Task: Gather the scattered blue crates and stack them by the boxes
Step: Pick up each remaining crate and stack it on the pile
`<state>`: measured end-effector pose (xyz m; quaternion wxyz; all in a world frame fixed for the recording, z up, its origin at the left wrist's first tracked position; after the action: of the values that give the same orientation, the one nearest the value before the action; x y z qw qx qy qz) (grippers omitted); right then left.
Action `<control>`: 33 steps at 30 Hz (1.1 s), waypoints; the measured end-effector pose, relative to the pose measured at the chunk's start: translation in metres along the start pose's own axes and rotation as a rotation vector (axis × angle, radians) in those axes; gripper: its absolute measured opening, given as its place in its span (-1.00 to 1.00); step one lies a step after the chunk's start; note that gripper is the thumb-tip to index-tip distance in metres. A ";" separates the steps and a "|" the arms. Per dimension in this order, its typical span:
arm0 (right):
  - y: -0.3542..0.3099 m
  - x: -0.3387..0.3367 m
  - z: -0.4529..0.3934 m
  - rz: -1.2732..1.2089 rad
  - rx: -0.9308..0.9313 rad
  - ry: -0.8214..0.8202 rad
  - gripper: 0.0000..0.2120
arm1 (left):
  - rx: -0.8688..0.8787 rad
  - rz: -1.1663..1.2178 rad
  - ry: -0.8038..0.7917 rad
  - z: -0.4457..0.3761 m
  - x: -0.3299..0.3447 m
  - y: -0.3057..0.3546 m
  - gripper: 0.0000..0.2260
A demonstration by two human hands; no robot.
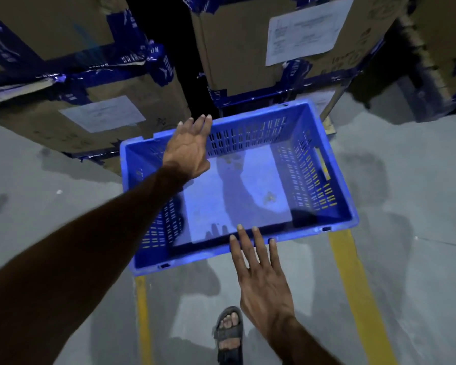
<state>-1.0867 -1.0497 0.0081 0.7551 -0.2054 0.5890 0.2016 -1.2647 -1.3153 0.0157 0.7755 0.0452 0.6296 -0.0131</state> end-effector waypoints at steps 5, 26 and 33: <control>0.000 -0.004 0.001 -0.019 0.012 -0.059 -0.05 | -0.042 0.069 -0.031 -0.008 -0.019 0.003 -0.14; 0.093 -0.083 0.022 -0.243 0.187 0.010 -0.23 | -0.072 0.280 0.326 0.226 -0.029 0.123 -0.41; 0.127 -0.144 0.072 -0.380 0.269 -0.033 -0.18 | -0.194 0.319 0.333 0.304 -0.076 0.172 -0.40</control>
<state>-1.1307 -0.9135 0.1552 0.8095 -0.2069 0.5490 -0.0210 -0.9705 -1.1734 0.1607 0.6541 0.0711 0.7318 0.1778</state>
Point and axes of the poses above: each hand's wrist, its own z-axis away from the middle knuckle, its own x-axis out of the palm, y = z × x, the point moved 7 cm from there along -z, towards the middle knuckle, and after that the axes turned 13 degrees about x, right-handed, at the moved point
